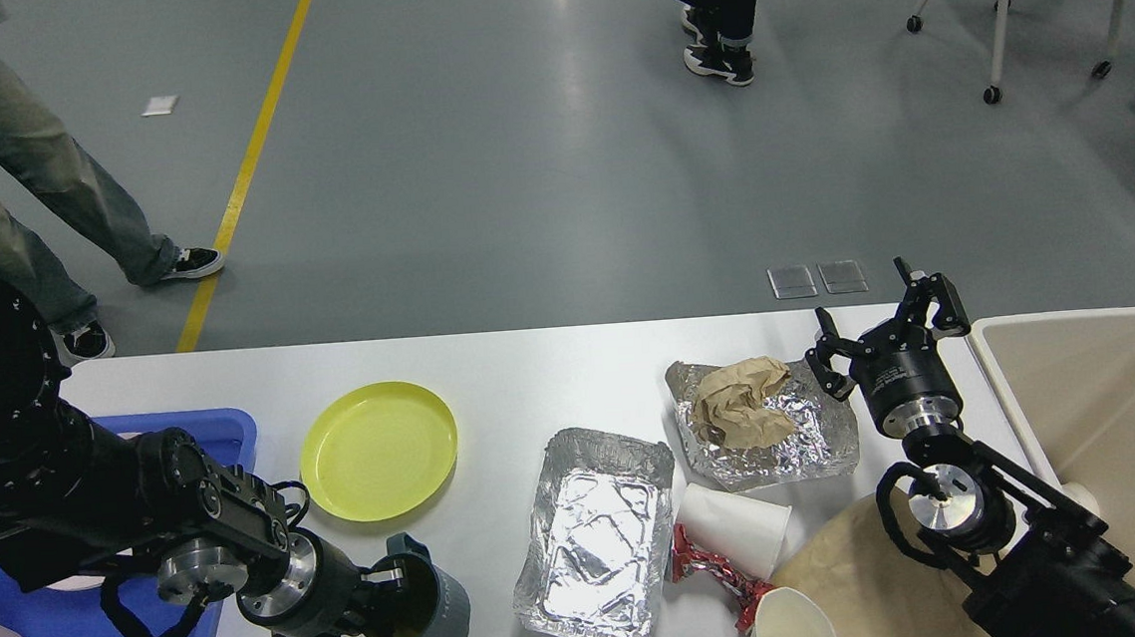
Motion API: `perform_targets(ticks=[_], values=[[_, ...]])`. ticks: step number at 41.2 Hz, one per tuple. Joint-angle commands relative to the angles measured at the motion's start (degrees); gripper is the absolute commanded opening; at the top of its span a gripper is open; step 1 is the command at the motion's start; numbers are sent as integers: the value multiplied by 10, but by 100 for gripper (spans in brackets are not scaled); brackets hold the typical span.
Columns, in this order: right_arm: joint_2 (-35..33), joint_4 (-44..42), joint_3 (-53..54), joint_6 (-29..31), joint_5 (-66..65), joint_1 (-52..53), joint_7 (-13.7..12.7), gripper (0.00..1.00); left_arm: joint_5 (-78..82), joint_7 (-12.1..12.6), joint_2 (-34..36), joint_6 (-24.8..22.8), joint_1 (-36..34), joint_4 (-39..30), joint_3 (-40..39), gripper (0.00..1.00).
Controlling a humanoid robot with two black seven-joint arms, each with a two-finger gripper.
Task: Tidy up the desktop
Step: 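Lower the left gripper onto the dark green mug and grasp it, then carry the green mug onto the blue tray beside the pink mug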
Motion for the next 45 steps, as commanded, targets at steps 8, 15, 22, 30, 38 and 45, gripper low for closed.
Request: perform_targets(ticks=[8,15,22,30,38,45], values=[[0,0,0,0,0,0,0,100,0,0,3,-2,-6,0,1,1],[0,0,0,0,0,0,0,100,0,3,9,-64,-59,-25,23,0],[0,0,0,0,0,0,0,100,4,8,22,-179,-173,-45,78,0],[0,-1,0,0,0,0,0,100,15,27,26,-320,-304,-52,110,0],[0,-1,0,0,0,0,0,100,32,80,38,-437,-449,-61,112,0],[0,-1,0,0,0,0,0,100,50,86,40,-459,-542,-71,112,0]])
